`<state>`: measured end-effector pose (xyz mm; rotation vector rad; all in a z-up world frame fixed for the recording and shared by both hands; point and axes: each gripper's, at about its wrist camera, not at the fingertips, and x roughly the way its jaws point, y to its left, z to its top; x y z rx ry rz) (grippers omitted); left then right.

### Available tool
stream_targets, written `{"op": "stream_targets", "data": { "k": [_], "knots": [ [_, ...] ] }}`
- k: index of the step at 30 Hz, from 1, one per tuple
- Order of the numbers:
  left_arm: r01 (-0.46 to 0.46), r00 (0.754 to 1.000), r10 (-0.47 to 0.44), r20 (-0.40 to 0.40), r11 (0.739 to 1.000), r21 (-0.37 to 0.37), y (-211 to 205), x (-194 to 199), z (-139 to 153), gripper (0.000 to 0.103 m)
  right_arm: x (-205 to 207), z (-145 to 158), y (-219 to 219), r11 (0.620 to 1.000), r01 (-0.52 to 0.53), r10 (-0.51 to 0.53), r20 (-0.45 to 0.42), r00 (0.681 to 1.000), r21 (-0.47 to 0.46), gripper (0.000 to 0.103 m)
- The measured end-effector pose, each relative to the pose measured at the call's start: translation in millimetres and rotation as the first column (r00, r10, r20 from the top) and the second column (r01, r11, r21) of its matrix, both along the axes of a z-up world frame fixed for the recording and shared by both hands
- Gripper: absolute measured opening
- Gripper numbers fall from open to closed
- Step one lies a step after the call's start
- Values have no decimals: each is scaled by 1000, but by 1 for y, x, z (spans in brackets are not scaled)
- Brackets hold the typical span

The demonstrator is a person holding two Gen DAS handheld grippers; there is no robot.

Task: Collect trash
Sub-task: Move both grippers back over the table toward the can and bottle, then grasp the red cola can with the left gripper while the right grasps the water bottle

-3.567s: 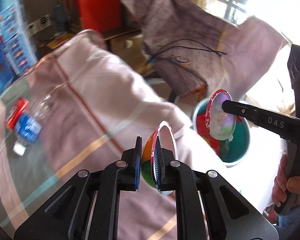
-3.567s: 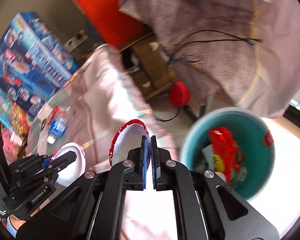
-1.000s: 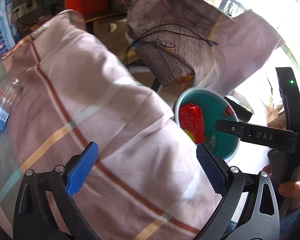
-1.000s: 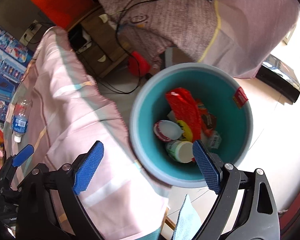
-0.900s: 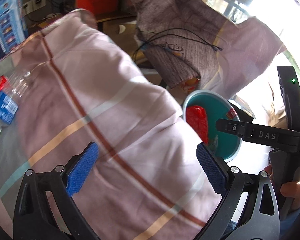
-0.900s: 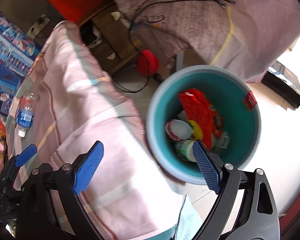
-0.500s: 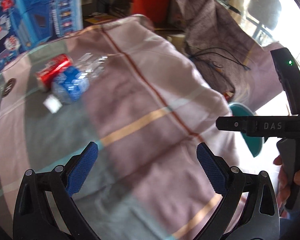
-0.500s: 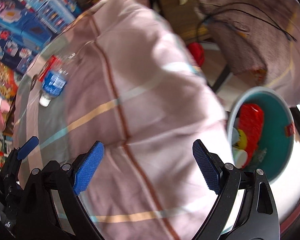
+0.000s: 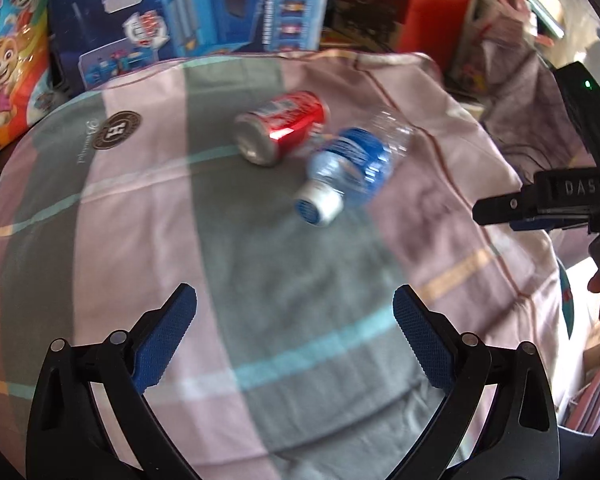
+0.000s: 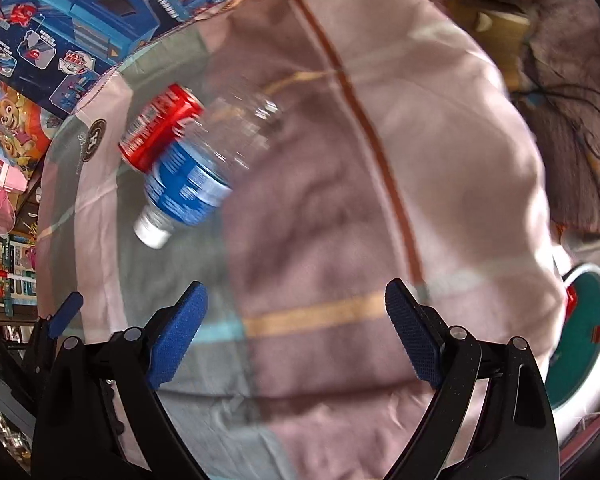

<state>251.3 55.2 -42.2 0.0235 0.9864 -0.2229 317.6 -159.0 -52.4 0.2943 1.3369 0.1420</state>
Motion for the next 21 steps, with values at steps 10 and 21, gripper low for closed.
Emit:
{"op": "stream_targets", "data": {
  "k": [10, 21],
  "knots": [
    [-19, 1000, 19, 0, 1000, 14, 29, 52, -4, 99, 68, -2, 38, 1000, 18, -17, -36, 999, 26, 86],
    [-10, 1000, 10, -2, 999, 36, 32, 84, -11, 99, 106, -18, 61, 999, -39, 39, -37, 999, -12, 83]
  ]
}}
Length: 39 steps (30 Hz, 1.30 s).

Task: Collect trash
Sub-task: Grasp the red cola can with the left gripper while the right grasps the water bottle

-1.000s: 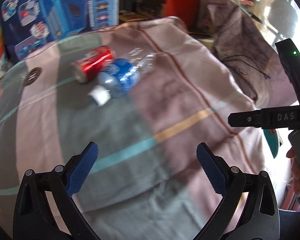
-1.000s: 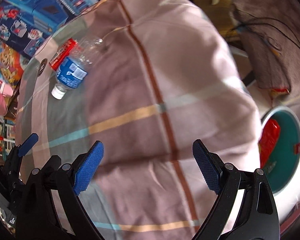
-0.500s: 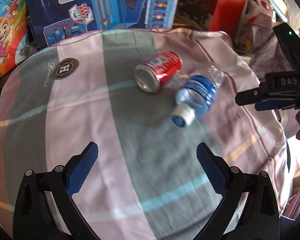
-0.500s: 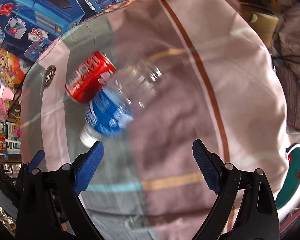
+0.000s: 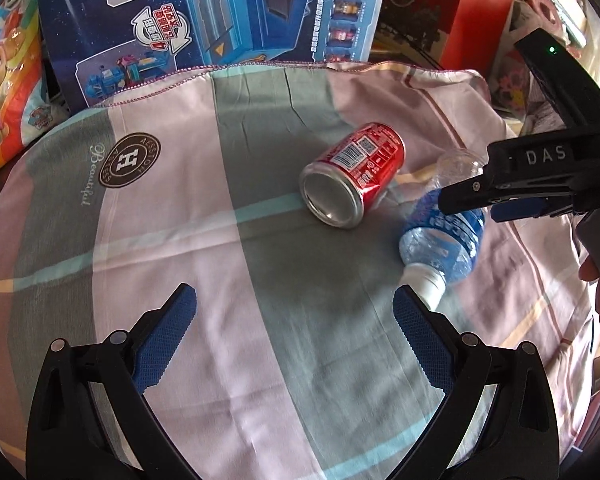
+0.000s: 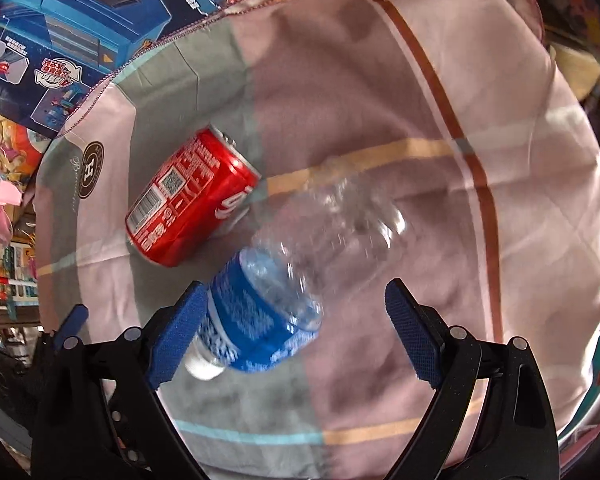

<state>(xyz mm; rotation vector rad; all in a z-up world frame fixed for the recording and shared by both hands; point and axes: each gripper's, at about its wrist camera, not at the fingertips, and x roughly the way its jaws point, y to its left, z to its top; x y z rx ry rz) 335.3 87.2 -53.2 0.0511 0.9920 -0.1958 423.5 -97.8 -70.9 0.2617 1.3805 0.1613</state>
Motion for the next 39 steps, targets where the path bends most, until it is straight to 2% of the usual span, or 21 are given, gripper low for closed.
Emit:
{"op": "stream_targets", "data": {
  "k": [4, 8, 10, 14, 22, 27, 30, 32, 33, 37, 39],
  "knots": [
    [1, 1000, -1, -8, 1000, 10, -1, 10, -3, 99, 11, -6, 3, 999, -39, 38, -18, 999, -24, 77],
    [2, 1000, -2, -14, 1000, 14, -4, 22, -5, 99, 16, 1, 7, 991, -96, 99, 26, 995, -90, 63],
    [4, 1000, -3, -19, 1000, 19, -7, 29, -7, 99, 20, 5, 9, 983, -124, 130, 40, 991, -137, 62],
    [21, 1000, -21, -20, 999, 37, -15, 43, -6, 99, 29, 3, 7, 975, -147, 157, 45, 987, -167, 62],
    [98, 995, -96, -34, 992, 78, -48, 75, -8, 99, 44, 3, -7, 965, -183, 196, 51, 979, -188, 62],
    [159, 987, -155, -46, 979, 130, -70, 93, -18, 99, 47, 2, -22, 968, -189, 198, 36, 980, -165, 63],
    [178, 984, -173, -48, 975, 130, -77, 102, -22, 98, 49, 0, -27, 976, -178, 184, 40, 982, -125, 63],
    [196, 980, -191, -51, 972, 131, -81, 104, -25, 89, 48, -1, -33, 982, -161, 166, 46, 985, -94, 63],
    [207, 978, -202, -57, 970, 130, -83, 105, -28, 77, 47, -1, -35, 984, -156, 161, 48, 986, -83, 63],
    [218, 976, -216, -35, 968, 125, -88, 97, -28, 66, 45, -2, -42, 991, -129, 131, 58, 990, -38, 64],
    [215, 976, -213, -32, 969, 117, -89, 93, -28, 64, 46, -5, -44, 994, -106, 107, 52, 993, -16, 66]
  ]
}}
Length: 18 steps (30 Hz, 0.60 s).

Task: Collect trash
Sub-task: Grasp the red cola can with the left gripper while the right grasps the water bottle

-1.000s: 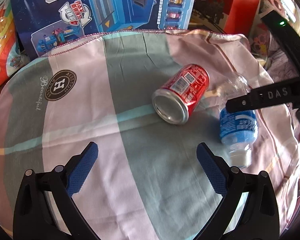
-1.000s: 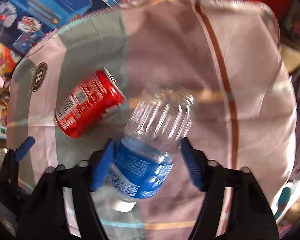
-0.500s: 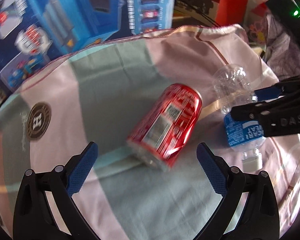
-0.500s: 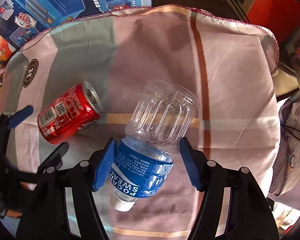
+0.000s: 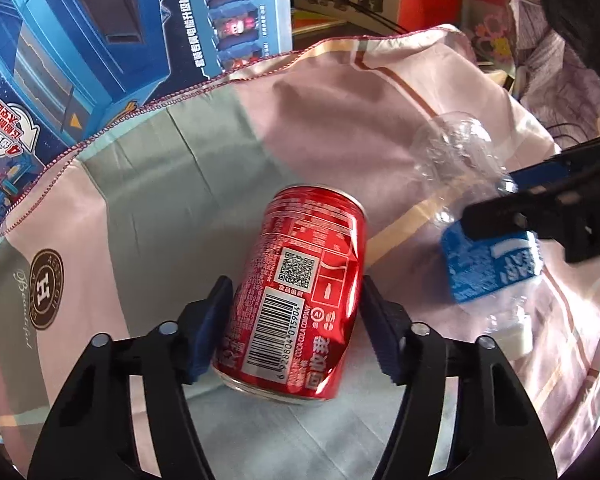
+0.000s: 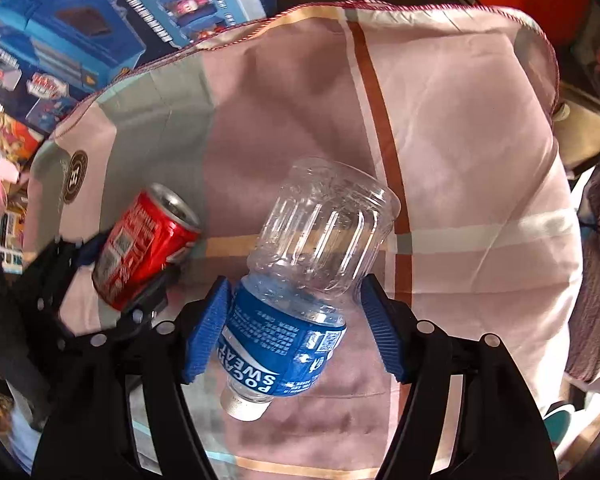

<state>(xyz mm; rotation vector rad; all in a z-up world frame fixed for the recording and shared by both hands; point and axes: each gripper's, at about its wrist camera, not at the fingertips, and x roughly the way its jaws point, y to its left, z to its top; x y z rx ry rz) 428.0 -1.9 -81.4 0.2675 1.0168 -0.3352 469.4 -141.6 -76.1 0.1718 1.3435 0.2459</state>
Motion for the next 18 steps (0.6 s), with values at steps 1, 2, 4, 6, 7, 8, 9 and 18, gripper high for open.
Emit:
{"op": "stream_targets", "data": {
  "k": [1, 2, 4, 6, 7, 8, 9, 18],
  "knots": [
    [-9, 1000, 9, -1, 1000, -10, 0, -4, 0, 63, -3, 0, -2, 1000, 8, -8, 3, 1000, 4, 66],
    [-20, 1000, 20, -1, 1000, -15, 0, -7, 1, 62, -5, 0, -2, 1000, 12, -12, 8, 1000, 9, 66],
    [-40, 999, 39, -6, 999, -23, 2, -13, 1, 62, -11, 2, -1, 1000, 13, -13, 39, 999, -4, 65],
    [-64, 998, 63, -11, 997, -31, 5, -21, 3, 62, -19, 5, 3, 1000, 0, 1, 66, 998, -7, 65],
    [-75, 997, 75, -8, 997, -30, 6, -25, 4, 62, -24, 8, 2, 1000, -3, 3, 78, 997, 1, 65],
    [-84, 996, 84, -3, 996, -26, 7, -28, 6, 62, -29, 9, 1, 1000, -3, 2, 87, 996, 7, 64],
    [-94, 996, 94, 3, 995, -23, 8, -34, 9, 62, -33, 11, 1, 1000, 0, -1, 93, 996, 14, 64],
    [-139, 990, 139, 9, 990, -31, 4, -88, 31, 62, -94, 25, -30, 995, 46, -57, 128, 990, 87, 62]
  ]
}}
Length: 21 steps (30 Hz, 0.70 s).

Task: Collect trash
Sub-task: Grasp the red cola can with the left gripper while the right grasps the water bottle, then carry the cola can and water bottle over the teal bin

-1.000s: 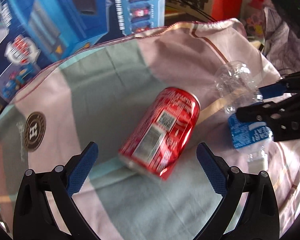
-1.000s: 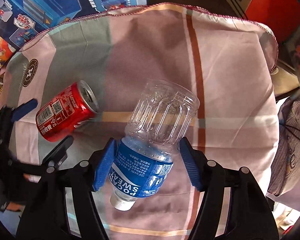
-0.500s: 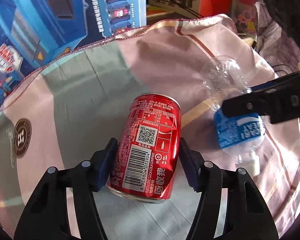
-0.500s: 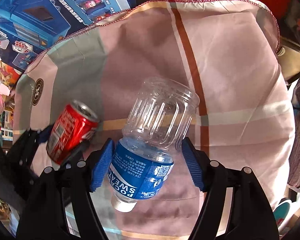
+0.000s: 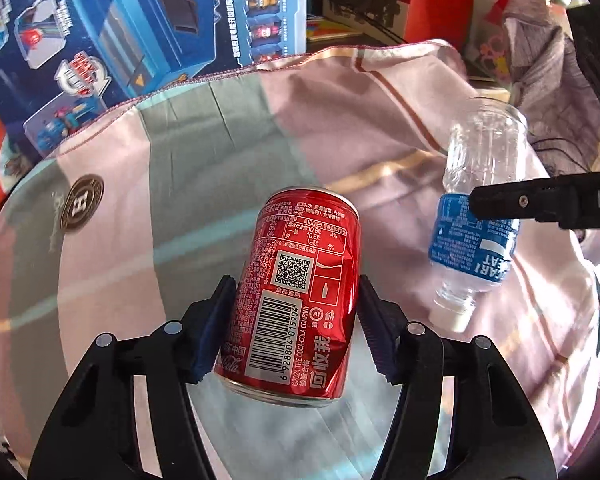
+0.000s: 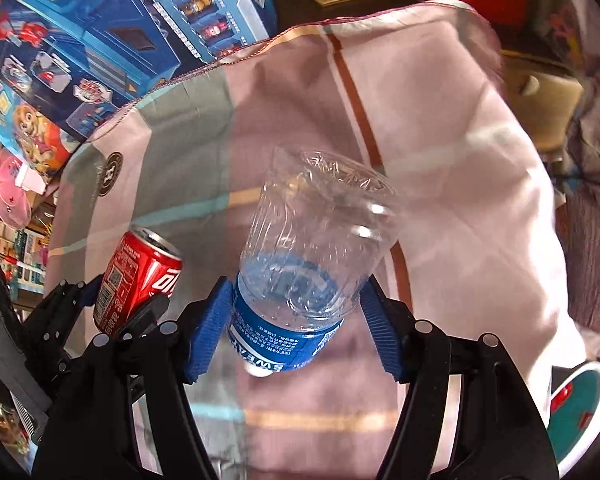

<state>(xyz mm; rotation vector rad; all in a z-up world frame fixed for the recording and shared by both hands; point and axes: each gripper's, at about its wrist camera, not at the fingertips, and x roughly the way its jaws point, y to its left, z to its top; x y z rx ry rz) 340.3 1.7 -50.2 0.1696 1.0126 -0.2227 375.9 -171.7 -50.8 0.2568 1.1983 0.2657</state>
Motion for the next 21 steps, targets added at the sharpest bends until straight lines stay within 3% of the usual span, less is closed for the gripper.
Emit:
{"op": "stream_targets", "data": {
  "k": [14, 21],
  "knots": [
    [32, 999, -31, 14, 999, -44, -37, -88, 26, 62, -105, 24, -73, 988, 83, -93, 65, 994, 131, 61],
    [108, 994, -105, 30, 991, -79, -73, -127, 43, 62, -163, 35, -139, 962, 188, -209, 95, 973, 197, 61]
  ]
}}
